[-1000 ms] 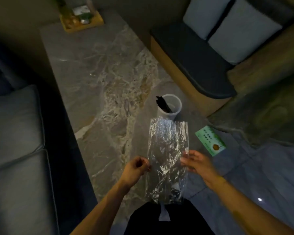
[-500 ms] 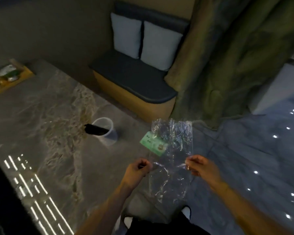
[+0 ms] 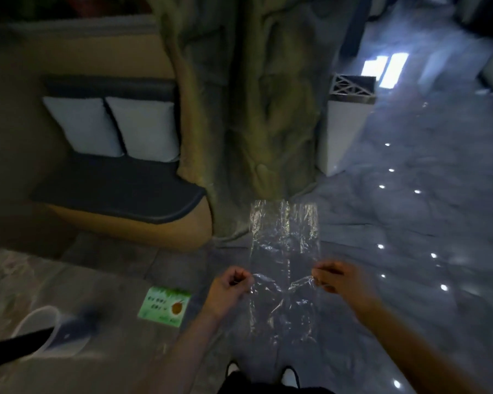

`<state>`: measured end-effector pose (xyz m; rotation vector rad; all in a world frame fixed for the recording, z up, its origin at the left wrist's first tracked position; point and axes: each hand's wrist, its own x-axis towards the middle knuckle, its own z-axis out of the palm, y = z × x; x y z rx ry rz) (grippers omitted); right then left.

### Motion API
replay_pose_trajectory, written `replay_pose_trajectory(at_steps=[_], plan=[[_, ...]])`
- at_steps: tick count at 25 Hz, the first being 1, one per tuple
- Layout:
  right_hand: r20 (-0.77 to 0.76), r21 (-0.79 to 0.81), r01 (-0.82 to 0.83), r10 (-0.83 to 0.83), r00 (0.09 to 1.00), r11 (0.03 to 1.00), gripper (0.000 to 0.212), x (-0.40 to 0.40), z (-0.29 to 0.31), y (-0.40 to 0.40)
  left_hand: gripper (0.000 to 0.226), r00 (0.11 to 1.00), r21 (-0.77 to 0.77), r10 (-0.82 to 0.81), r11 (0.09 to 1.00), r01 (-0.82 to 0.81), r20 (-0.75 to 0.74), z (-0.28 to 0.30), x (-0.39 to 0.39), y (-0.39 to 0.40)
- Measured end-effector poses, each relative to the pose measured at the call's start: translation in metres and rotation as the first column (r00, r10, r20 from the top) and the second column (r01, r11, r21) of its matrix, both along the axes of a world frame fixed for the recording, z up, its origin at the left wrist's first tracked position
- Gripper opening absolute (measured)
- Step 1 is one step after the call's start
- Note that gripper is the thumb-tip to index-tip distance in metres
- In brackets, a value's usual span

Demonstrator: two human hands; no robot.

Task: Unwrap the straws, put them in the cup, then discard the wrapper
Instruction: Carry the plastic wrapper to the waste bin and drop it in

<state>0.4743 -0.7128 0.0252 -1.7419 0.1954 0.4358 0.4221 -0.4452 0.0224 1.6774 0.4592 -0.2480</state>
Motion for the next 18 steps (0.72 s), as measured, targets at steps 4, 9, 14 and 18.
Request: replay_pose_trajectory(at_steps=[4, 9, 14, 18], plan=[[-0.038, 0.006, 0.109, -0.109, 0.993, 0.994, 0.009, 0.017, -0.002, -0.033, 0.018, 0.991, 0.013, -0.136, 0.991, 0.135, 0.011, 0.004, 0.058, -0.036], [-0.055, -0.038, 0.235, -0.237, 0.97, 0.971, 0.002, 0.059, -0.009, -0.06, 0.018, 0.963, -0.014, -0.269, 0.963, 0.269, -0.021, -0.004, 0.135, -0.062], [-0.03, -0.02, 0.36, -0.36, 0.932, 0.933, 0.003, 0.128, 0.0, -0.064, 0.019, 0.947, -0.026, -0.322, 0.947, 0.322, 0.001, -0.012, 0.228, -0.067], [-0.022, -0.018, 0.442, -0.442, 0.896, 0.897, 0.005, 0.181, 0.002, -0.057, 0.018, 0.937, -0.048, -0.349, 0.936, 0.349, 0.007, -0.013, 0.294, -0.065]])
